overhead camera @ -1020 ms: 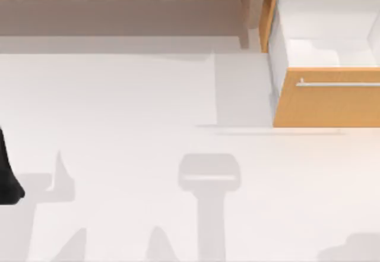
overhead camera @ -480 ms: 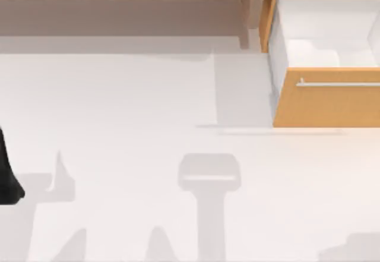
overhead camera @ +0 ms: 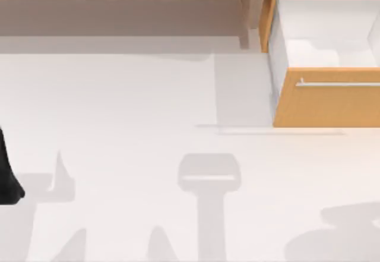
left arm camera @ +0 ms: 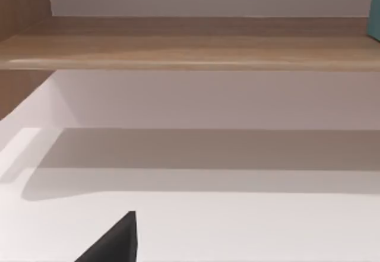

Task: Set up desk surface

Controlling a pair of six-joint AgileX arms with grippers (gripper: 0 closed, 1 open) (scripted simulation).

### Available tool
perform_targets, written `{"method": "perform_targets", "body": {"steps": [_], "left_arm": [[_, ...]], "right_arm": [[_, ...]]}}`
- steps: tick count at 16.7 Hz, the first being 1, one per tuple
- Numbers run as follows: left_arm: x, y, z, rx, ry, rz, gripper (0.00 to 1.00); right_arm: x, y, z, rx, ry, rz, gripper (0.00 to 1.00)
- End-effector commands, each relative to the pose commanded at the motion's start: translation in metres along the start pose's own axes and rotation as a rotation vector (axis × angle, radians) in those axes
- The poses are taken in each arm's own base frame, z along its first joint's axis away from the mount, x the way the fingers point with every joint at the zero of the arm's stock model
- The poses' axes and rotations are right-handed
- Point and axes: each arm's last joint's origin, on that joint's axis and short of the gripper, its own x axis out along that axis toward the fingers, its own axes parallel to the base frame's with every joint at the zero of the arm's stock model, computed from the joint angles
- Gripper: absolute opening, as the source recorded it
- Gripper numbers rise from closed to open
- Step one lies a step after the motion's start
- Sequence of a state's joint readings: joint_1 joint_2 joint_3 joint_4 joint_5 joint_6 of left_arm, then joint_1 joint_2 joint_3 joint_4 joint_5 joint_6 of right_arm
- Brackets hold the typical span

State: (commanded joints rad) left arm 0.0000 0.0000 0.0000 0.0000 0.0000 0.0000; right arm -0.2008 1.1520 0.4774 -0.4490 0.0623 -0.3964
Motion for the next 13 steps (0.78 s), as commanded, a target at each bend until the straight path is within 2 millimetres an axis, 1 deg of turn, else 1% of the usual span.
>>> {"method": "perform_targets", "body": {"steps": [3, 6, 10, 13], "left_arm": [[0.0, 0.0, 0.0, 0.0, 0.0, 0.0, 1.0], [0.0, 0.0, 0.0, 0.0, 0.0, 0.0, 1.0], [0.0, 0.0, 0.0, 0.0, 0.0, 0.0, 1.0], [0.0, 0.0, 0.0, 0.0, 0.0, 0.0, 1.0]], "right_arm": [[0.008, 0.0, 0.019, -0.144, -0.165, -0.122, 1.0], [0.015, 0.004, 0.036, -0.3, -0.323, -0.262, 1.0], [0.024, 0.02, 0.052, -0.505, -0.506, -0.456, 1.0], [0.031, 0.038, 0.056, -0.652, -0.611, -0.584, 1.0]]}}
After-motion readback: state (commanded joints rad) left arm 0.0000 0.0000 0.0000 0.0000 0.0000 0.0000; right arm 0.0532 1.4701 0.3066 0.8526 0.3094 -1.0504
